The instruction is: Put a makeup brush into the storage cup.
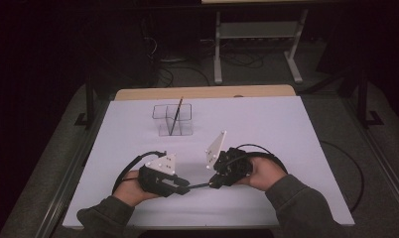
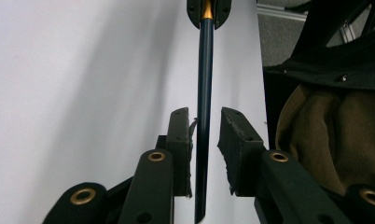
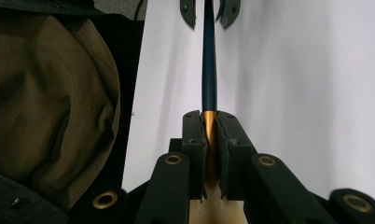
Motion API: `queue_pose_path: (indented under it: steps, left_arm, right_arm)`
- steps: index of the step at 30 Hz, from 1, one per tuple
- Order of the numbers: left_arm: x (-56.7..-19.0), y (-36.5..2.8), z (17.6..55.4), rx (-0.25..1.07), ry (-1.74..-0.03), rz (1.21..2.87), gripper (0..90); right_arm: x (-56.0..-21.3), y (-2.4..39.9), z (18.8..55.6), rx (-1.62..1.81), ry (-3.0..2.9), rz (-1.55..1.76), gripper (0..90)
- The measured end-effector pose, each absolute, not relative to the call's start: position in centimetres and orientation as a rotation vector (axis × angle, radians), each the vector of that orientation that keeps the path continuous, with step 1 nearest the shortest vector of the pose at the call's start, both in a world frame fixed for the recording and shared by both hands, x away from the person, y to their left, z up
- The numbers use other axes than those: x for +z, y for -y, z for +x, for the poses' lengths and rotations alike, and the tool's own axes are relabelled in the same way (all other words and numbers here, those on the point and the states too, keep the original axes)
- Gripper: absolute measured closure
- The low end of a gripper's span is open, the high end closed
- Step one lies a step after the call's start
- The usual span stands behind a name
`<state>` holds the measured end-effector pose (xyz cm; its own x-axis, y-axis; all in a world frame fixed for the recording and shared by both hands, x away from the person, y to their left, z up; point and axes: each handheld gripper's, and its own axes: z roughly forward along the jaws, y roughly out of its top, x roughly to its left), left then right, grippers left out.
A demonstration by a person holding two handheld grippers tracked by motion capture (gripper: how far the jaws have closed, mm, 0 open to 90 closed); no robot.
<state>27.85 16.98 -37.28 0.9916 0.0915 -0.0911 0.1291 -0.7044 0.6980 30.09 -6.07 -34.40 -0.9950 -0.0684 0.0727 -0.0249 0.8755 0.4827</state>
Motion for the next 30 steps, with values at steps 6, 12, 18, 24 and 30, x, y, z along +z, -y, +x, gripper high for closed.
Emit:
queue_pose_path:
  steps: [6, 12, 18, 24, 30]
  left_arm:
    - [-37.5, -16.3, 27.9, -0.070, -0.138, 2.394, 80.4]
    - [-37.5, -16.4, 27.8, -0.050, -0.135, 2.393, 84.0]
    - [-37.9, -16.9, 27.8, -0.053, -0.151, 2.361, 84.1]
    - [-37.9, -17.1, 27.7, -0.032, -0.142, 2.342, 84.1]
    - [-38.0, -17.0, 27.5, -0.016, -0.123, 2.340, 84.1]
  right_arm:
    - [-33.5, 5.3, 29.7, -0.703, 2.986, 0.103, 82.1]
    - [-33.3, 5.3, 29.7, -0.745, 3.003, 0.102, 80.6]
    - [-33.5, 6.1, 30.1, -0.840, 2.966, 0.019, 65.3]
    - [-33.8, 7.6, 30.5, -0.949, 2.911, -0.077, 56.4]
    - [-34.0, 8.1, 30.7, -0.962, 2.891, -0.105, 55.6]
